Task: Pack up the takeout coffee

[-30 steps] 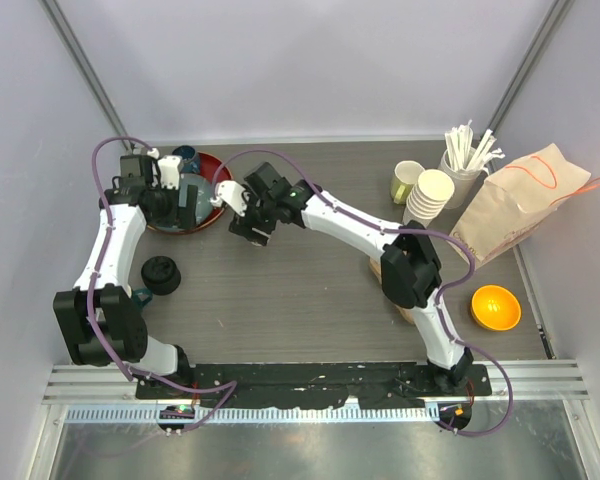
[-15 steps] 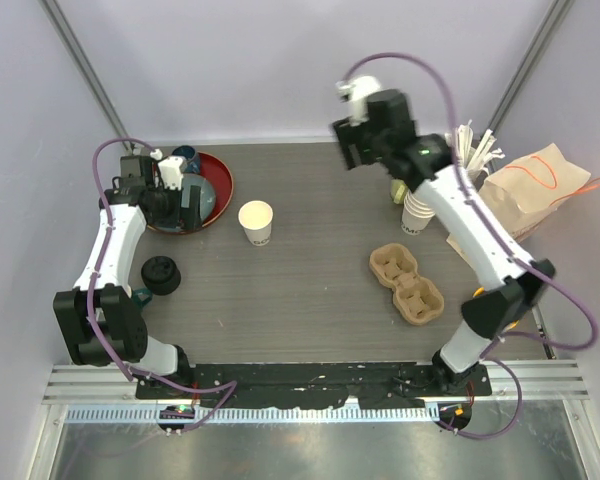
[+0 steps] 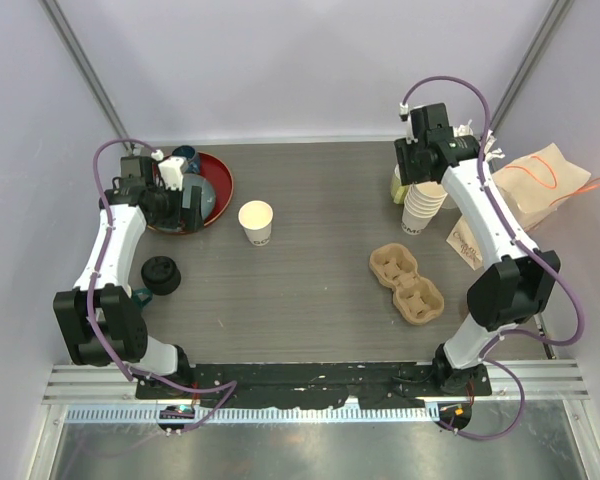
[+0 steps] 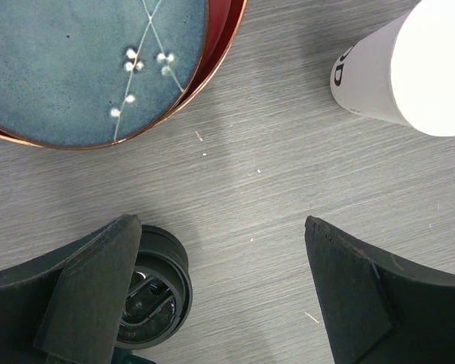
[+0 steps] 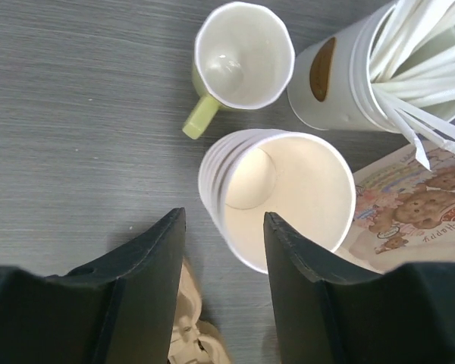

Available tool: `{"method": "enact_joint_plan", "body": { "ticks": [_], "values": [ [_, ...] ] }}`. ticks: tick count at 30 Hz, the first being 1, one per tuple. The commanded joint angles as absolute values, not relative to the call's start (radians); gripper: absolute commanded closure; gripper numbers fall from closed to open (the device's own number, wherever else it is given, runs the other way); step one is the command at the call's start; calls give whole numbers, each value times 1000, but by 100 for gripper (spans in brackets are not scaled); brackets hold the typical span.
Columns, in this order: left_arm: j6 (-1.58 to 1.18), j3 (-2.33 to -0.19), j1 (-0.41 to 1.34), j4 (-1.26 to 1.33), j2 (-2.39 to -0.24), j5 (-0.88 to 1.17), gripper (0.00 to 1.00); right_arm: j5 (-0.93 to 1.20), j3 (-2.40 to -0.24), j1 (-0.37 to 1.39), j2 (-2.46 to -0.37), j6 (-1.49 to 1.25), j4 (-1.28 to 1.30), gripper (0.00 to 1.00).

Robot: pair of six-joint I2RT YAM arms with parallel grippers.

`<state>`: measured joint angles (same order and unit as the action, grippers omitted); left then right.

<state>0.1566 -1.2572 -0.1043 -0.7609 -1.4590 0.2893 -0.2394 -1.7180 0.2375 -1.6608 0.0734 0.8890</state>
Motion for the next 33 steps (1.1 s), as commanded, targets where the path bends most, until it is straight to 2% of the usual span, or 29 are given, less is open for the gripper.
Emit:
{"method": "enact_joint_plan", "body": {
  "ticks": [1,7,12,18,24,33],
  "values": [
    [153,-1250,-104,-764,-1422,308,7,-196,-1726,215,-1678,81,885,50],
    [153,-1253,-106,-765,-1430,310,7,-187,-1764,198,-1724,98,891,63],
    [160,-1253,-106,-765,-1427,302,7,-153,-1767,184,-1736,94,893,65],
    [160,-1258,-106,-764,-1434,305,7,-169,-1776,183,-1744,94,897,87],
    [161,-1258,-104,-765,-1437,305,7,-175,-1796,183,-1733,106,916,99],
    [163,-1259,-106,-765,-1437,310,7,-279,-1789,216,-1701,185,934,99]
  ]
}}
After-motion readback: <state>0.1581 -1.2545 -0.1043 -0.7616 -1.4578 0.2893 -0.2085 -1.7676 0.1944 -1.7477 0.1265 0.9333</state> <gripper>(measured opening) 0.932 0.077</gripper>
